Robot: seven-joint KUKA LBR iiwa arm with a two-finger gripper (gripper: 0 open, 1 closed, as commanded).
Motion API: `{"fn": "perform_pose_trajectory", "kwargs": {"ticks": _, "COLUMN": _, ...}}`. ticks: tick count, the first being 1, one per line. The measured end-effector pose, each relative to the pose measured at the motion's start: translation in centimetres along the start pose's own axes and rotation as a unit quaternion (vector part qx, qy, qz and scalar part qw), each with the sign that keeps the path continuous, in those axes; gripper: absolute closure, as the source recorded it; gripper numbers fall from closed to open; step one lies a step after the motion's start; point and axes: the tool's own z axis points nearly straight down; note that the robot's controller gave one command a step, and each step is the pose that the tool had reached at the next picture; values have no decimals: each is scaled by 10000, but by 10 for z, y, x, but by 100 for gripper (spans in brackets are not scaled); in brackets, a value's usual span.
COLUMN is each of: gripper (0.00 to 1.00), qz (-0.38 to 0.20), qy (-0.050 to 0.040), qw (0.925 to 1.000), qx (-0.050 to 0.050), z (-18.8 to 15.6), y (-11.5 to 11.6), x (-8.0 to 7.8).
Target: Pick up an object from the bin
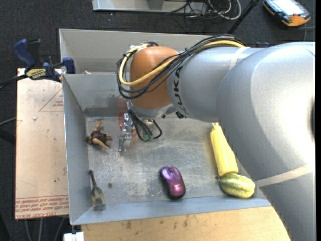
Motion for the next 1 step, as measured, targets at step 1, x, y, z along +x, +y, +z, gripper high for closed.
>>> {"fn": "perform_pose_trajectory", "kwargs": {"ticks": 1, "gripper": 0, "qz": -1, "qy": 7, "qw": 10000, "qx": -3, "z": 1, "y": 0, "x": 0}}
